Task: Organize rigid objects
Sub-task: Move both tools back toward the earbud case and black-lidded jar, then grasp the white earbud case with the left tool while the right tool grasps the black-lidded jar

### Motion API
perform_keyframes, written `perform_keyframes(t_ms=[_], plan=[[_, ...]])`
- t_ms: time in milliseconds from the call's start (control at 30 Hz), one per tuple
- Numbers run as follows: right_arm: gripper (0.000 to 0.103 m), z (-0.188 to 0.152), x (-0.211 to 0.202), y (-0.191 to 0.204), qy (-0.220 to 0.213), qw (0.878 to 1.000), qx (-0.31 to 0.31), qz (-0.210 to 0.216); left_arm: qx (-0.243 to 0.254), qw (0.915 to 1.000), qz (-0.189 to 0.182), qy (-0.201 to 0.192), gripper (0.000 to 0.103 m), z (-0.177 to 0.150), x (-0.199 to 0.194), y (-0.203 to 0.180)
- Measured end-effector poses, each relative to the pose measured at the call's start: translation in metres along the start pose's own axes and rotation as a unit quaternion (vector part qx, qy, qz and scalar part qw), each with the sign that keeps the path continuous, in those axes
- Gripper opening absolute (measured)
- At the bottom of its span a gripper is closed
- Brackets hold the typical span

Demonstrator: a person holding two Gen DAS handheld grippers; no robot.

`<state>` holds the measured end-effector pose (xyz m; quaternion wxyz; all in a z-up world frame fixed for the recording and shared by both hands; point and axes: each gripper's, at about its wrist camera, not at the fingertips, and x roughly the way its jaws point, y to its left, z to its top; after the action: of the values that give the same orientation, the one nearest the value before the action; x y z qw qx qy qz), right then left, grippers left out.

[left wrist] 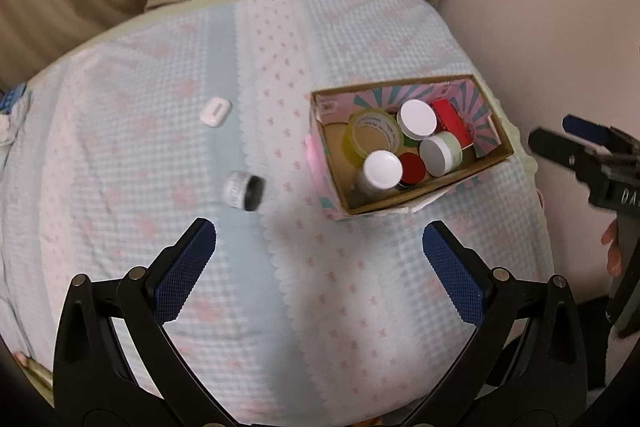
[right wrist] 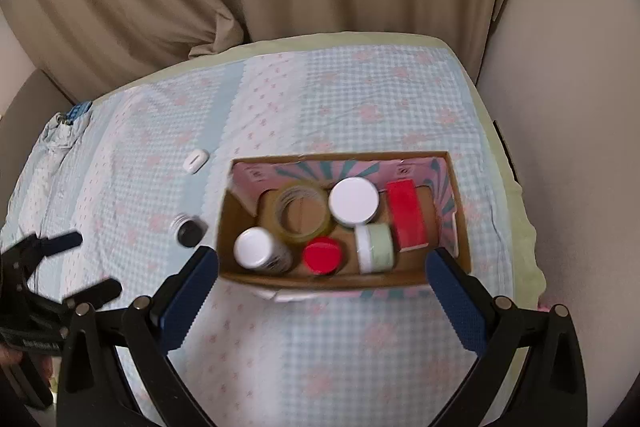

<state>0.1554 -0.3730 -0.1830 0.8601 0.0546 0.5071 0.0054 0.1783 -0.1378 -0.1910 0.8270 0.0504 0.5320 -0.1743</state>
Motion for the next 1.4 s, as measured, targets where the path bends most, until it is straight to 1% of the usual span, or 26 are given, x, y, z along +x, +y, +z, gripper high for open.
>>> perform_keyframes(t_ms=[100, 167, 333, 467, 567, 667, 767, 867, 1000, 1133, 1233, 1400], plan=[[0.103, -0.009, -0.02, 0.027, -0.008, 1.0, 0.0, -0.008, 0.006, 0.9997, 0.016, -0.017, 0.103, -0.004, -0.021, 0.025], [0.103, -0.015, -0.027, 0.049, -0.001, 1.0, 0.005, -0.005, 0.011, 0.9991, 0.033, -0.023, 0.103, -0.007, -0.031, 0.044], [0.103, -0.023, -0.036, 0.107, 0.009, 1.0, 0.013, -0.013, 0.013, 0.9995, 0.012, -0.027, 0.103, -0.012, -0.049, 0.1], [0.103, -0.022, -0.033, 0.156, 0.016, 1.0, 0.014, -0.022, 0.022, 0.999, 0.003, -0.039, 0.103, -0.009, -0.063, 0.153], [0.103, -0.02, -0.03, 0.187, 0.017, 0.999, 0.018, -0.027, 0.029, 0.9986, 0.0, -0.045, 0.103, -0.003, -0.069, 0.185], [0.103, -0.017, -0.021, 0.216, 0.024, 0.999, 0.033, -0.027, 0.041, 0.9981, 0.002, -0.046, 0.103, 0.008, -0.068, 0.214], [0.103, -0.015, -0.003, 0.24, 0.034, 0.998, 0.05, -0.025, 0.055, 0.9975, 0.006, -0.044, 0.103, 0.018, -0.06, 0.233], [0.103, -0.014, 0.02, 0.254, 0.052, 0.996, 0.07, -0.015, 0.066, 0.9972, 0.006, -0.035, 0.103, 0.03, -0.045, 0.248], [0.103, -0.017, 0.05, 0.268, 0.072, 0.992, 0.096, -0.031, 0.075, 0.997, 0.006, -0.016, 0.103, 0.046, -0.013, 0.255], [0.103, -0.025, 0.085, 0.276, 0.085, 0.988, 0.125, -0.044, 0.09, 0.9959, 0.0, 0.016, 0.103, 0.066, 0.036, 0.252], [0.103, -0.033, 0.114, 0.273, 0.092, 0.98, 0.168, -0.048, 0.107, 0.9935, -0.008, 0.038, 0.103, 0.078, 0.072, 0.245], [0.103, -0.039, 0.162, 0.266, 0.098, 0.971, 0.208, -0.067, 0.158, 0.9845, -0.019, 0.073, 0.103, 0.101, 0.146, 0.224]])
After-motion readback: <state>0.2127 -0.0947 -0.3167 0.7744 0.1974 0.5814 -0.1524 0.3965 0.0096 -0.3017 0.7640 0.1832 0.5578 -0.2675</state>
